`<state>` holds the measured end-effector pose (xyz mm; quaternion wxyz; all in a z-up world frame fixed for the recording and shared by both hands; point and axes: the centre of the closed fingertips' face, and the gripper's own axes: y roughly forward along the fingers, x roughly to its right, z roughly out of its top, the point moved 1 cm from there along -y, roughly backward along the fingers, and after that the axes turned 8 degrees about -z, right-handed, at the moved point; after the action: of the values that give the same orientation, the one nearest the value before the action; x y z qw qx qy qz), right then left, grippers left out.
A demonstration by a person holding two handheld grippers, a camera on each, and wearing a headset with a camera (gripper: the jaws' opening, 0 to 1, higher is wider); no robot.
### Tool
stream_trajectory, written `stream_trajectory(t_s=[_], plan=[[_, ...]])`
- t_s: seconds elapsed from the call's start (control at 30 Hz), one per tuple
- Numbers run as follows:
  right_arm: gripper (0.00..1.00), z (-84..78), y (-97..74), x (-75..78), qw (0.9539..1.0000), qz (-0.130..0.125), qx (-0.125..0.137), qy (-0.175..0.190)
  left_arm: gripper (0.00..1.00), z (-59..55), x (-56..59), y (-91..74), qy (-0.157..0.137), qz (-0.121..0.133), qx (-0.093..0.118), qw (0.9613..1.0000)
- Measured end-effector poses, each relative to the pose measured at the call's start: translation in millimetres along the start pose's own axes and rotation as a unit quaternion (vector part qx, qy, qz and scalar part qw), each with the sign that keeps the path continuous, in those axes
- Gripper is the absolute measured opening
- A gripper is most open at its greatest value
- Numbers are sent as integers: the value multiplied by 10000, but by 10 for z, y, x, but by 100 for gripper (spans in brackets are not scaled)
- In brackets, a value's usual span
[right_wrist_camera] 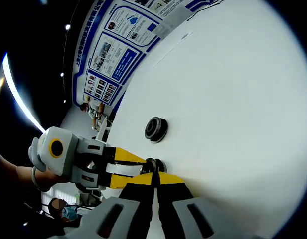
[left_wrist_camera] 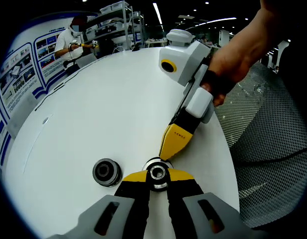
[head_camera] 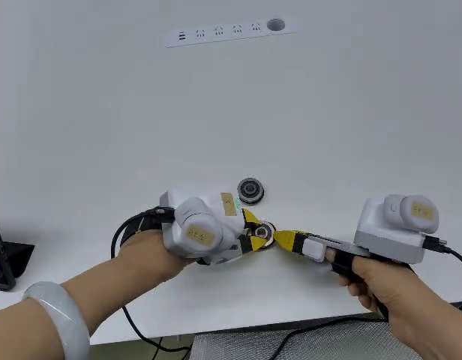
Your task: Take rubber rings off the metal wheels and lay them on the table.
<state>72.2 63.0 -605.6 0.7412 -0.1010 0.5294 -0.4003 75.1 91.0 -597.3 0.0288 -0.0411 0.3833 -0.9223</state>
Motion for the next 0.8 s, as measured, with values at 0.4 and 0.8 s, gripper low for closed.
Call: stream_trajectory(t_s=[0.4, 0.8], plan=[[2, 13, -5, -34, 9999, -48, 32, -97, 13, -2, 2, -1, -11, 5, 3, 10000], [2, 20, -7, -99, 9999, 3, 31, -131, 13, -8, -2, 0, -15, 7, 9, 10000]])
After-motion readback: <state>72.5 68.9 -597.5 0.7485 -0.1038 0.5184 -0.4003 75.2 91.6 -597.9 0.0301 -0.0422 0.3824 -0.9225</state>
